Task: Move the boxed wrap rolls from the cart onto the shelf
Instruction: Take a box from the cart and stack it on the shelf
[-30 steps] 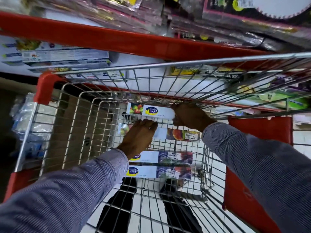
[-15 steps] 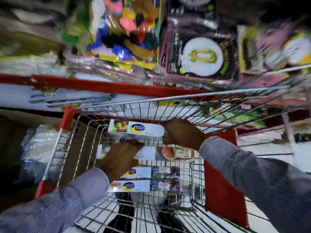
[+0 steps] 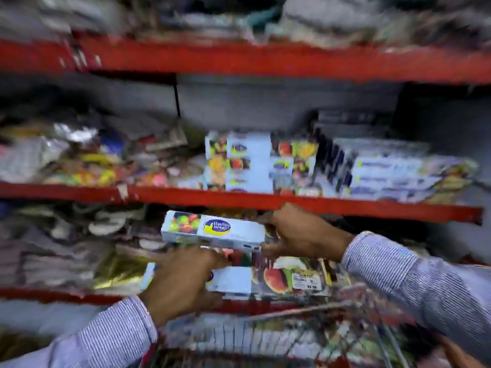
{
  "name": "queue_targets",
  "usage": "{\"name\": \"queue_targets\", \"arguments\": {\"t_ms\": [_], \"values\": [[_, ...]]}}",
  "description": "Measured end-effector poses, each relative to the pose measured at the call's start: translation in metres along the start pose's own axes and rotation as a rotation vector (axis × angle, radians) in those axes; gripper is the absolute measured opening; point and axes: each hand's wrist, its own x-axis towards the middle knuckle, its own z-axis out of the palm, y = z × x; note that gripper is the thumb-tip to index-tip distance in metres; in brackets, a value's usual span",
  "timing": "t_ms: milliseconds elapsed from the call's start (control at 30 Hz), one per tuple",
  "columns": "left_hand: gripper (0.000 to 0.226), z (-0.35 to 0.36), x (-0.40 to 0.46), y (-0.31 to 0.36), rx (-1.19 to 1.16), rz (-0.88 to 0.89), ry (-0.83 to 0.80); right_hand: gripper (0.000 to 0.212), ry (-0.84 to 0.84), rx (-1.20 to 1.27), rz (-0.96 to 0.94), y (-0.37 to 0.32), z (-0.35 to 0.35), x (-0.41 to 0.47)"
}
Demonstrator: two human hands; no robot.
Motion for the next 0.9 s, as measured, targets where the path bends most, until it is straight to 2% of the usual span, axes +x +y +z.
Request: {"name": "queue_targets", "arguments": {"t_ms": [100, 233, 333, 500, 633, 767, 867, 900], "values": [[0.071, -0.041, 0.027, -0.007, 0.034, 0.014, 0.076, 0.031, 0.14, 0.022, 0.019, 0.006, -0.05, 0.008], [0.069, -0.079, 0.062, -0.016, -0.022, -0.002, 0.146, 0.036, 0.197, -0.001, 0.025, 0.019, -0.083, 0.032], [0.066, -0.098, 0.087, -0.023, -0.01, 0.007, 0.154, 0.023, 0.166, -0.054, 0.077, 0.034, -0.097, 0.06], [0.065, -0.107, 0.121, -0.042, 0.014, 0.001, 0.159, 0.018, 0.11, -0.084, 0.155, 0.06, -0.094, 0.107], [0.064, -0.105, 0.139, -0.053, 0.024, 0.006, 0.148, 0.035, 0.038, -0.108, 0.216, 0.081, -0.078, 0.131], [0.061, -0.099, 0.15, -0.06, 0.016, 0.018, 0.152, 0.041, 0.013, -0.073, 0.247, 0.101, -0.065, 0.142], [0.06, -0.093, 0.158, -0.062, -0.004, 0.021, 0.159, 0.047, 0.034, -0.036, 0.199, 0.108, -0.058, 0.143], [0.059, -0.092, 0.161, -0.062, -0.01, 0.021, 0.165, 0.043, 0.048, -0.042, 0.185, 0.109, -0.058, 0.143]]}}
